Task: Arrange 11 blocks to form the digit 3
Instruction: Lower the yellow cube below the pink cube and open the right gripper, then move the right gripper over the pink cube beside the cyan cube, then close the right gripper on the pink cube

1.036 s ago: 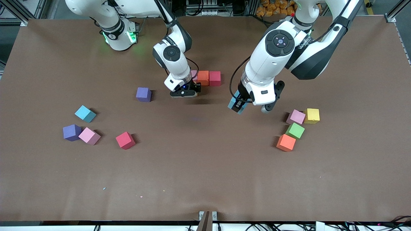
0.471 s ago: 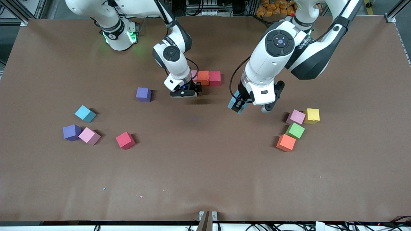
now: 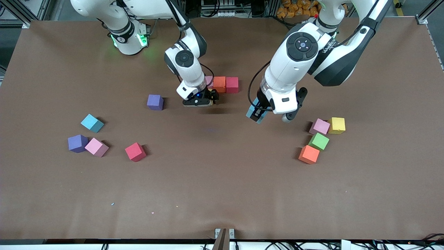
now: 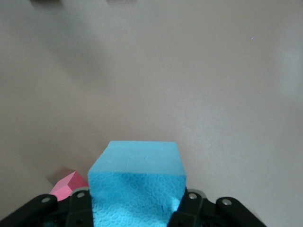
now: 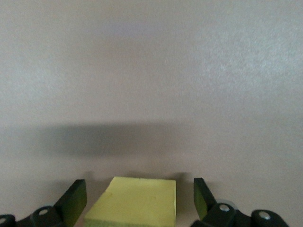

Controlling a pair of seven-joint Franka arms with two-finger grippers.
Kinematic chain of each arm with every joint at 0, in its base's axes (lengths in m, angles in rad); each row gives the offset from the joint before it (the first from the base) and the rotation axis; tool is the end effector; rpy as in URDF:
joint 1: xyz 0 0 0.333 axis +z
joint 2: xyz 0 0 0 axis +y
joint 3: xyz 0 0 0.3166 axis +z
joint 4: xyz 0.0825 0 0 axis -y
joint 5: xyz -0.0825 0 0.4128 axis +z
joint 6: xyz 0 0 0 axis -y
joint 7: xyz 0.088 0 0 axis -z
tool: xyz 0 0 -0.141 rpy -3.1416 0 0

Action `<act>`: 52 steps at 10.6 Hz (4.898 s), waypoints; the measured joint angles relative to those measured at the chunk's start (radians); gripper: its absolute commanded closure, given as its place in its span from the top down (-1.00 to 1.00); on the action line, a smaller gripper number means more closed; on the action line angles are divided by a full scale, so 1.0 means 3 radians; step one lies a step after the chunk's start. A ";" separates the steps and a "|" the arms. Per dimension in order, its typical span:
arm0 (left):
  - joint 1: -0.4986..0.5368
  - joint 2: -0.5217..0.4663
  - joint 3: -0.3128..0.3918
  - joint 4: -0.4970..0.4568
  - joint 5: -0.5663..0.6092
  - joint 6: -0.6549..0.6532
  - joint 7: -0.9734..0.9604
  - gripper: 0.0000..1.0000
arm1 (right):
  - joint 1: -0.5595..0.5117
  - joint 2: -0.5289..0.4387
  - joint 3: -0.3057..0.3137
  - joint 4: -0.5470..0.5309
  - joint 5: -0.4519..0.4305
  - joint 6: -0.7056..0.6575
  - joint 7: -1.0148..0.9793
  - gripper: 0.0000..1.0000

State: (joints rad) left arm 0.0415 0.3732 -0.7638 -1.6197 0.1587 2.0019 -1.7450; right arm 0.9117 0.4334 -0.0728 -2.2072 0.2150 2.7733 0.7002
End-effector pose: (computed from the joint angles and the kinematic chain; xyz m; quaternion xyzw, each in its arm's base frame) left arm 0.5552 -0.4048 0.4252 0.8717 0.4839 -0.0305 0.0715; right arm 0.3968 0.4285 0.1357 -0.9970 0.0239 -0.0276 0.0689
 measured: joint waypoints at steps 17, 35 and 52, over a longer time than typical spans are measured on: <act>0.0011 0.0000 0.0001 -0.0001 0.0000 0.0001 0.0000 -1.00 | -0.1890 -0.0163 -0.0038 0.0980 -0.0149 -0.1101 -0.2857 1.00; 0.0037 -0.0003 0.0002 0.0001 0.0000 0.0002 0.0000 -1.00 | -0.2210 0.0615 -0.0036 0.1244 -0.0169 -0.0834 -0.3866 1.00; 0.0039 -0.0003 0.0002 0.0001 0.0000 0.0002 0.0000 -1.00 | -0.2200 0.0616 -0.0008 0.1143 -0.0168 -0.0777 -0.3866 0.32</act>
State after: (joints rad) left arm 0.0531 0.3723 -0.7633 -1.6193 0.1586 2.0026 -1.7450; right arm 0.2518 0.6183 -0.0751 -1.8643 0.1647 2.5403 -0.4597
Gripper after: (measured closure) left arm 0.441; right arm 0.317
